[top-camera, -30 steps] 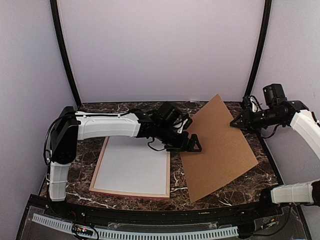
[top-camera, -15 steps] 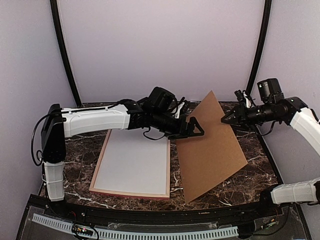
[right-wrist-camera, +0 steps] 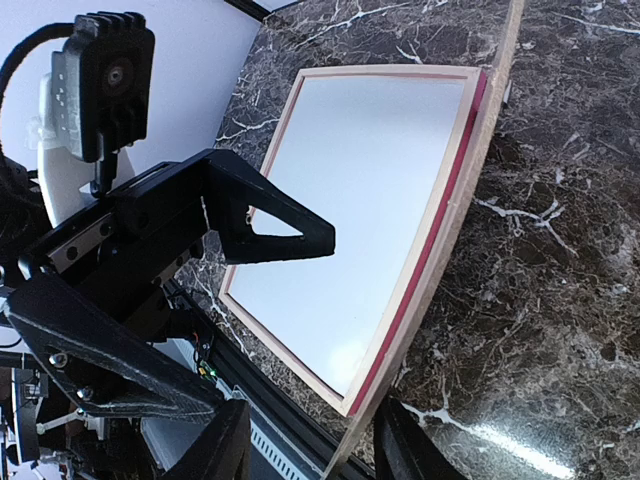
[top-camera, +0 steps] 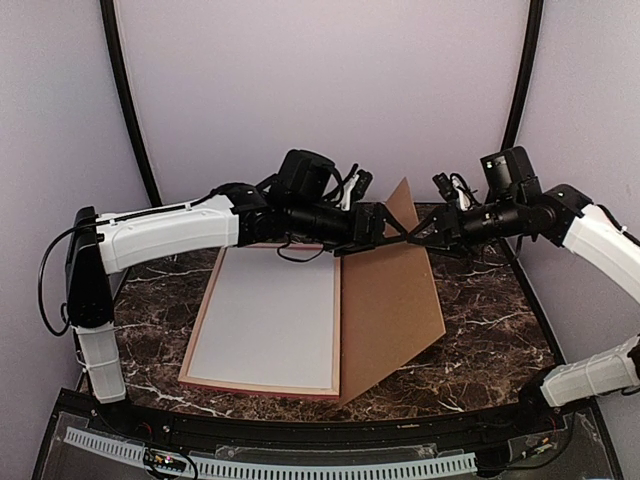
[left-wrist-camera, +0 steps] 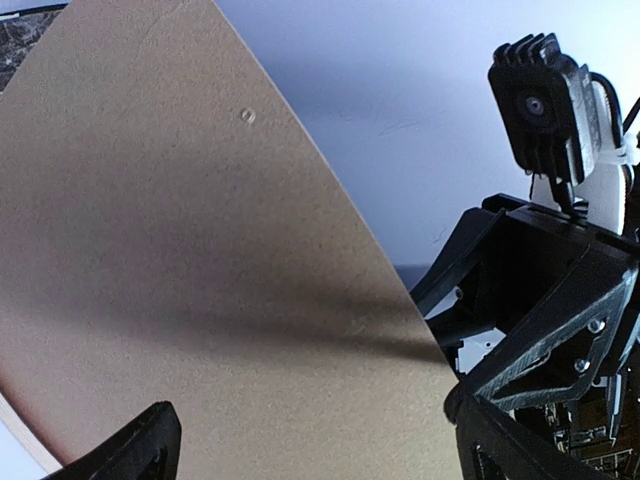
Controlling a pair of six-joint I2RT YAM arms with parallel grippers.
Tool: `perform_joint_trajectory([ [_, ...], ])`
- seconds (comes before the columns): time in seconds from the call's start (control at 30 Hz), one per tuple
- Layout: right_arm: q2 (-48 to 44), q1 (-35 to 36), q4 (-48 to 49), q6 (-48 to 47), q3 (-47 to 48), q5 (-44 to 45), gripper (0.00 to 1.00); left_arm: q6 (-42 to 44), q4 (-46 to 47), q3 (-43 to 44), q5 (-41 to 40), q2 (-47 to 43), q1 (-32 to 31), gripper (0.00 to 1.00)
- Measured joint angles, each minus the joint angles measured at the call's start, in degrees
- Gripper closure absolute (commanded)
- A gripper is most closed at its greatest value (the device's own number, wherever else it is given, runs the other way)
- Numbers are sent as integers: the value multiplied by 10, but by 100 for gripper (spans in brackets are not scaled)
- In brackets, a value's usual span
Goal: Put the photo into the frame
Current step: Turn over the backboard.
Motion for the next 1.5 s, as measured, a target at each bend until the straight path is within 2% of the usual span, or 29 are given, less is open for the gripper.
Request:
perform_joint_trajectory([
  [0.2,36,35,19,11,24,28,53,-9,5,2,-17,-16,11,1],
  [0.4,63,75,40,17,48,29,47,-14,12,2,-43,-33,17,1],
  [0.67,88,109,60,20,82,29,45,-12,6,2,-56,-43,25,2],
  [0.83,105,122,75,21,88,29,45,-9,-12,2,-71,-46,28,14],
  [1.3,142,159,141,43,88,5,45,26,-101,10,-129,-74,32,30],
  [1.5,164,171,170,52,89,-6,45,46,-148,12,-174,-104,32,41],
])
